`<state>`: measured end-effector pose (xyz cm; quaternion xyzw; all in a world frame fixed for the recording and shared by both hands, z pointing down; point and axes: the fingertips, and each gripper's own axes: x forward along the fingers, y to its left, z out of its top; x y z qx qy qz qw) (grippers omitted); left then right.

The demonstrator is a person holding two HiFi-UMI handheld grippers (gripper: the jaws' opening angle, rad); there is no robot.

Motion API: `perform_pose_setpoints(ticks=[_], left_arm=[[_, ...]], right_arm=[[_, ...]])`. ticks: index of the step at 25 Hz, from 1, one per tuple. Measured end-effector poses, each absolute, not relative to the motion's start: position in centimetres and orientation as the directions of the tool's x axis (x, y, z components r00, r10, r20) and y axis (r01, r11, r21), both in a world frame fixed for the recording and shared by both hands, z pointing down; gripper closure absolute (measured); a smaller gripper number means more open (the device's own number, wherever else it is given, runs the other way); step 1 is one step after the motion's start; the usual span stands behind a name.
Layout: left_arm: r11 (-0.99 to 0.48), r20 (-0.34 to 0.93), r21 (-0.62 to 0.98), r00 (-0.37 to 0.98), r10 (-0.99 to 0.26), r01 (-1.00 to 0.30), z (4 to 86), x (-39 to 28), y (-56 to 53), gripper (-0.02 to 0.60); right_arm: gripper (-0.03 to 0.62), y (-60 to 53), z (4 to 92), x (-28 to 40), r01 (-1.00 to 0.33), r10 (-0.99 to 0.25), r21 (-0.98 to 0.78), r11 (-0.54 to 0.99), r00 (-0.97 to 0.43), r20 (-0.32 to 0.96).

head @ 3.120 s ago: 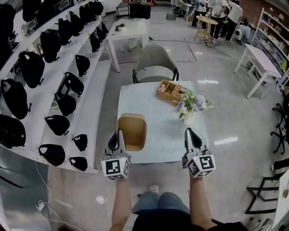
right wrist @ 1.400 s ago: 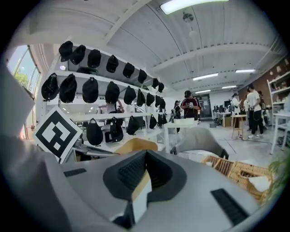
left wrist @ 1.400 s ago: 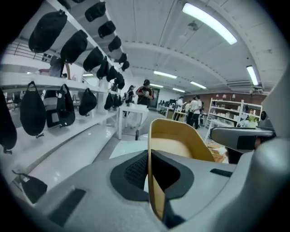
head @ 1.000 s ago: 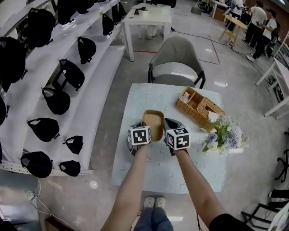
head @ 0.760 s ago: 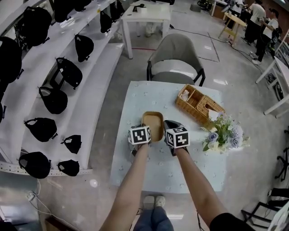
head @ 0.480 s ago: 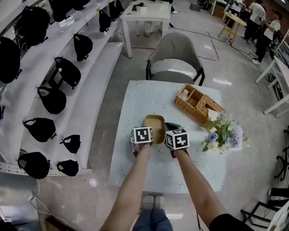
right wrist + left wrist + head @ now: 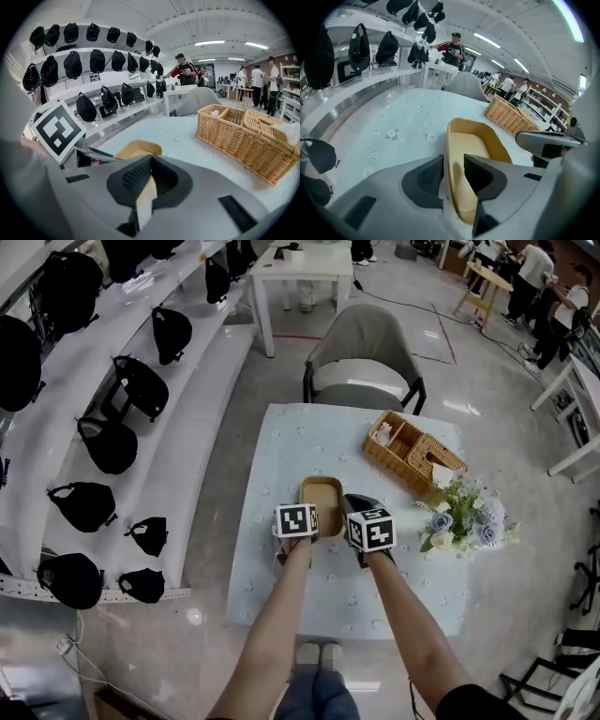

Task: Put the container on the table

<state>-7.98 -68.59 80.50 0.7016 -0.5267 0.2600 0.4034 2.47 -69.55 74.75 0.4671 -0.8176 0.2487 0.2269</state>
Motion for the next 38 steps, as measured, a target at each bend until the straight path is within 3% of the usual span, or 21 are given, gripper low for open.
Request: perform_pose_setpoints(ticks=[8, 12, 23, 31, 38], left_arm=[[-0.153, 0.782, 0.236, 0.281, -0.556, -0.96, 77.5, -9.4, -67.5, 0.46], [-0.183, 0.726, 0.21, 0.278, -0.629, -0.96, 72.7, -11.0, -66.8, 0.462], [-0.36, 0.269, 0.105, 0.375, -0.887, -0.927, 50.9, -10.4, -62.4, 0.561], [-0.456, -0.022, -0.133, 0.463, -0.886, -0.88, 37.3, -8.3, -54.1, 0.572], [-0.507, -0.093, -0.166, 0.525, -0.846, -0.846, 34.4, -6.7, -48.2, 0.572]], right_arm=[[0.595, -68.6, 71.7, 2.4, -0.874, -0.674, -0.174, 0.453, -0.464, 0.575], [0.595, -67.4, 67.4, 2.4, -0.874, -0.721, -0.169, 0.456, -0.474, 0.505], [0.595, -60.7, 49.1, 3.2, -0.854, -0.858, -0.231, 0.466, -0.5, 0.115], [0.595, -52.4, 38.2, 10.6, -0.91, -0.92, -0.135, 0.391, -0.384, -0.076], [0.595, -45.2, 35.3, 17.3, -0.955, -0.954, -0.125, 0.269, -0.246, -0.169]])
